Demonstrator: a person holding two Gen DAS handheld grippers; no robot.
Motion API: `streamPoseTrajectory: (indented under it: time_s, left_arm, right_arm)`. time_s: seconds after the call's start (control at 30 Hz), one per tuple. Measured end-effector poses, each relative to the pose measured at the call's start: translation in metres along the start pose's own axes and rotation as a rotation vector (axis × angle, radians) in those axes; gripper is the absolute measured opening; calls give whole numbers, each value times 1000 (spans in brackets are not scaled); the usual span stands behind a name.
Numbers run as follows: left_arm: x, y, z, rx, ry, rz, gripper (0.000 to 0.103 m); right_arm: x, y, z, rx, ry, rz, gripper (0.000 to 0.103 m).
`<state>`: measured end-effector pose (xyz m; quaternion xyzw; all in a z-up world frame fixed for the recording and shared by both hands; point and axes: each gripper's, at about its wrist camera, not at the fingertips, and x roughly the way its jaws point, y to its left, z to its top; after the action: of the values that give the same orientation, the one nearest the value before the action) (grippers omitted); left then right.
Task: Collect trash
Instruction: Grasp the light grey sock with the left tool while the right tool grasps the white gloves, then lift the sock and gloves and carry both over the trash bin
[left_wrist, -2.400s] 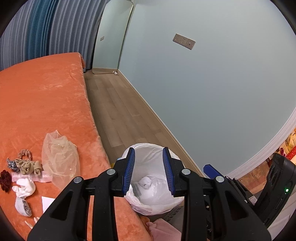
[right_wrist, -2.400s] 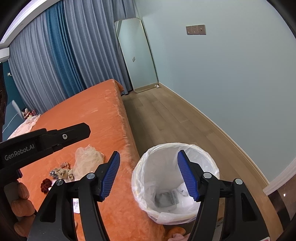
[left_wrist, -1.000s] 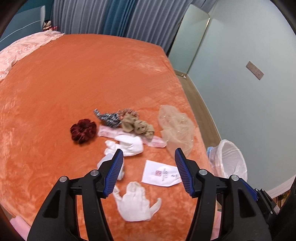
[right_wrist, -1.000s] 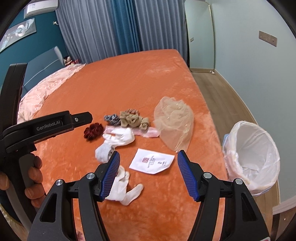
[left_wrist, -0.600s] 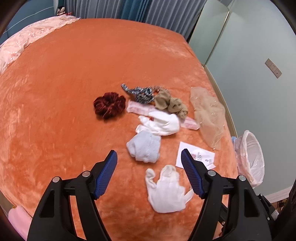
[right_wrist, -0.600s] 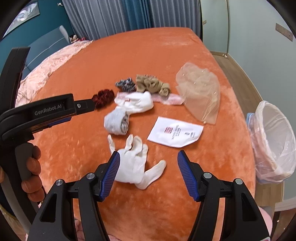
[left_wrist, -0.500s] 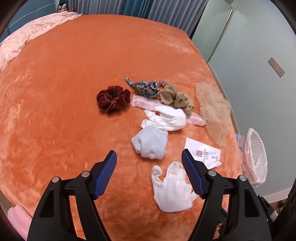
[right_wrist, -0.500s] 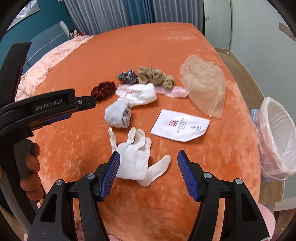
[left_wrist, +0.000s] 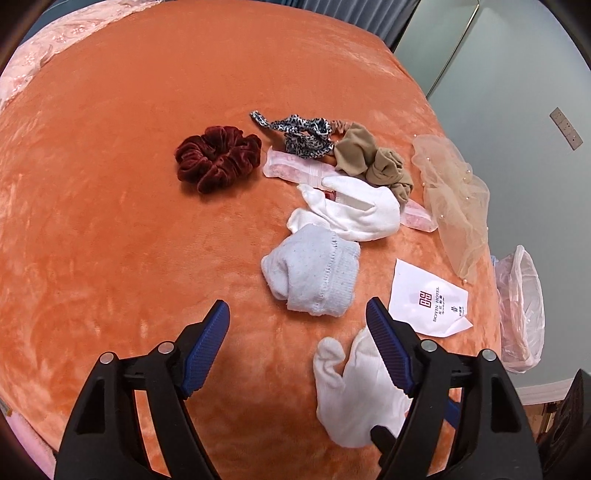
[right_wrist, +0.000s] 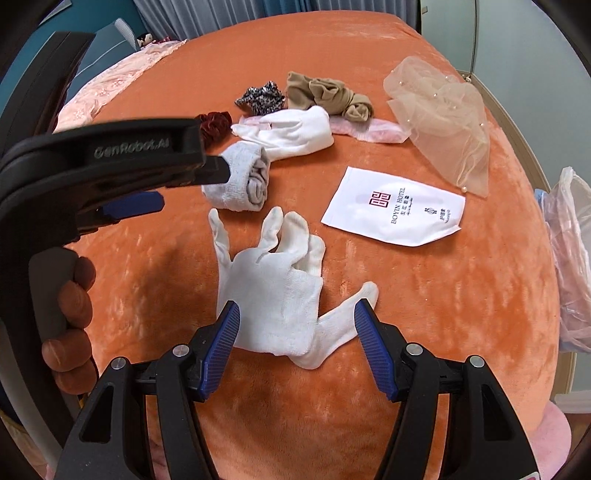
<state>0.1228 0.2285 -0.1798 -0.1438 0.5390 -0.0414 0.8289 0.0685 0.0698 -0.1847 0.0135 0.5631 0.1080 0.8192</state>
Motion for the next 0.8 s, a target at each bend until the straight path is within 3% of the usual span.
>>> streamPoseTrajectory:
  time_s: [0.23, 0.33, 0.4, 0.6, 0.7, 0.8]
  left_arm:
    - [25, -10, 10, 15, 35, -2, 72]
    - [33, -11, 13, 25, 49, -10, 64]
    - [38, -11, 13, 26, 61, -13, 55]
    - [39, -10, 12, 27, 63, -26, 40]
    - [35, -10, 11, 28, 59, -26, 37]
    - [28, -14, 10, 28, 49, -29, 36]
  right_arm:
    - [17, -1, 2, 5, 37, 19, 61]
    - [21, -2, 3, 12, 47, 24, 60]
    - [24, -2, 2, 13, 55, 34, 53]
    - [28, -1, 1, 24, 69, 88, 33]
    - [26, -3, 3, 28, 66, 110, 20]
    - [17, -5, 3, 24, 46, 120, 16]
